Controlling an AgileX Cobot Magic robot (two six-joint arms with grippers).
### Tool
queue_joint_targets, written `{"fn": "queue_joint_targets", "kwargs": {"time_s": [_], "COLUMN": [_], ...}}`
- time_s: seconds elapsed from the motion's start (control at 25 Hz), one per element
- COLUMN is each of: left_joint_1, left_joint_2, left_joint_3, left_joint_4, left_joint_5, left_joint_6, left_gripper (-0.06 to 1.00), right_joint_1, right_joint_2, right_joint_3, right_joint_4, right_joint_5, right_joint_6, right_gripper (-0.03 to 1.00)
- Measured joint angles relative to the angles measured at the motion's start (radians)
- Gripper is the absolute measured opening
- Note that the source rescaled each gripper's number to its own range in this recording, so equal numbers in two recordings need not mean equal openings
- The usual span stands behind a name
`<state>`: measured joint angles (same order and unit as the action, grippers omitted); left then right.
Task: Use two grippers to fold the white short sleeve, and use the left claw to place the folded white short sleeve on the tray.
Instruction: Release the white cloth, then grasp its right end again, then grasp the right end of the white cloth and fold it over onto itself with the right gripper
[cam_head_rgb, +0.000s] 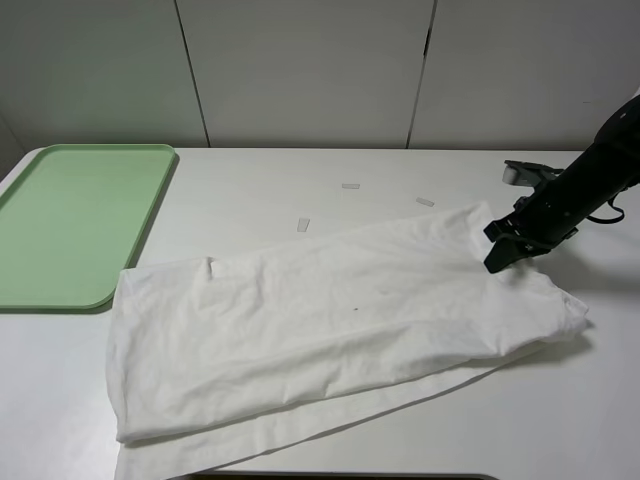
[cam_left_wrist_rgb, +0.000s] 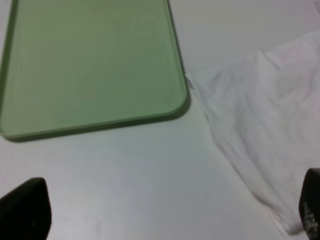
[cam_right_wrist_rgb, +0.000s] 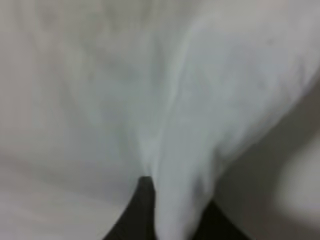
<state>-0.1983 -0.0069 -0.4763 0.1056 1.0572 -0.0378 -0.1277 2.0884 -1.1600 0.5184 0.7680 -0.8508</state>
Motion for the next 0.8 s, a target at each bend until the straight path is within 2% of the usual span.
{"fn": "queue_joint_targets", "kwargs": {"time_s": [0.04,0.08,0.32,0.36,0.44,0.52,0.64,0.8], "left_joint_1": [0.000,0.000,0.000,0.000,0.000,0.000,0.000,0.000], "left_joint_2": [0.000,0.000,0.000,0.000,0.000,0.000,0.000,0.000], "left_joint_3": [0.000,0.000,0.000,0.000,0.000,0.000,0.000,0.000], "left_joint_4": [0.000,0.000,0.003,0.003,0.003,0.003,0.003,0.003], "left_joint_5": [0.000,0.000,0.001,0.001,0.001,0.001,0.001,0.001], "left_joint_6": [0.000,0.000,0.000,0.000,0.000,0.000,0.000,0.000], "left_gripper": [1.00,1.00,1.00,1.00,1.00,1.00,1.00,1.00], "right_joint_1": [0.003,0.008,0.039,0.050,0.053,0.073,0.102,0.151], "right_joint_2": [0.002,0.002,-0.003,-0.016,-0.026,-0.079,-0.154,-0.231], "right_joint_3": [0.001,0.001,0.001,0.001,0.001,0.002,0.002,0.002], "right_joint_4": [0.000,-0.003,-0.088,-0.144,-0.184,-0.330,-0.431,-0.509], "right_joint_5": [-0.001,-0.006,-0.044,-0.050,-0.053,-0.069,-0.082,-0.092], "right_joint_6": [0.000,0.000,0.017,0.052,0.071,0.166,0.282,0.373], "right_gripper": [0.15,0.08,0.09,0.09,0.09,0.09,0.09,0.09]}}
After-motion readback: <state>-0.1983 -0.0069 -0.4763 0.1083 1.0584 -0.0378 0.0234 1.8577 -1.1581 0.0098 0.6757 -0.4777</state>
